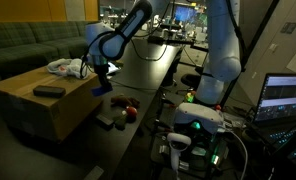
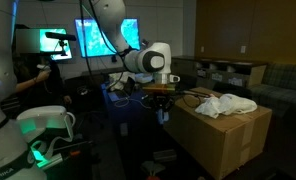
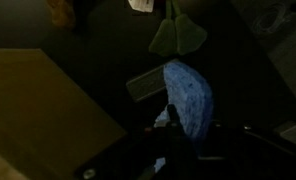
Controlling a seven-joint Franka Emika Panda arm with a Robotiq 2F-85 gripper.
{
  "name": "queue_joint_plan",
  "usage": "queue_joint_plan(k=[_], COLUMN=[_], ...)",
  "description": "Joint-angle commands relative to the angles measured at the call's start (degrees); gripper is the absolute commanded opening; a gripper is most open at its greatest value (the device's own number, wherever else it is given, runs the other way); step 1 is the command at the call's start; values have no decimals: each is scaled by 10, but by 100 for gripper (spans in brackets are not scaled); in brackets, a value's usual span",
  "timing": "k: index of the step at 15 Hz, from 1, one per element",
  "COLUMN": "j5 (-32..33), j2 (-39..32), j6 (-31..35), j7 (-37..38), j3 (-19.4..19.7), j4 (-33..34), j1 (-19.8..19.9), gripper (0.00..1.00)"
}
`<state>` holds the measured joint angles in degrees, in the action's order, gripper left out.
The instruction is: Switch between the objects on the box and on the table one by one
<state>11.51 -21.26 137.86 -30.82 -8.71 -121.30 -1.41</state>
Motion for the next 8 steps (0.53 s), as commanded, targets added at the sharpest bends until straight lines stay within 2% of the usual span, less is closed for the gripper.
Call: queue_joint_plan(k=[1,4,8], j5=[-30,-41,-44], j2=[-29,-76,-103], j6=[12,28,56], j7=[20,48,103], j3=[-18,-29,-33], j4=[-6,8,2], j1=[-12,-27,-49], gripper=[10,10,10])
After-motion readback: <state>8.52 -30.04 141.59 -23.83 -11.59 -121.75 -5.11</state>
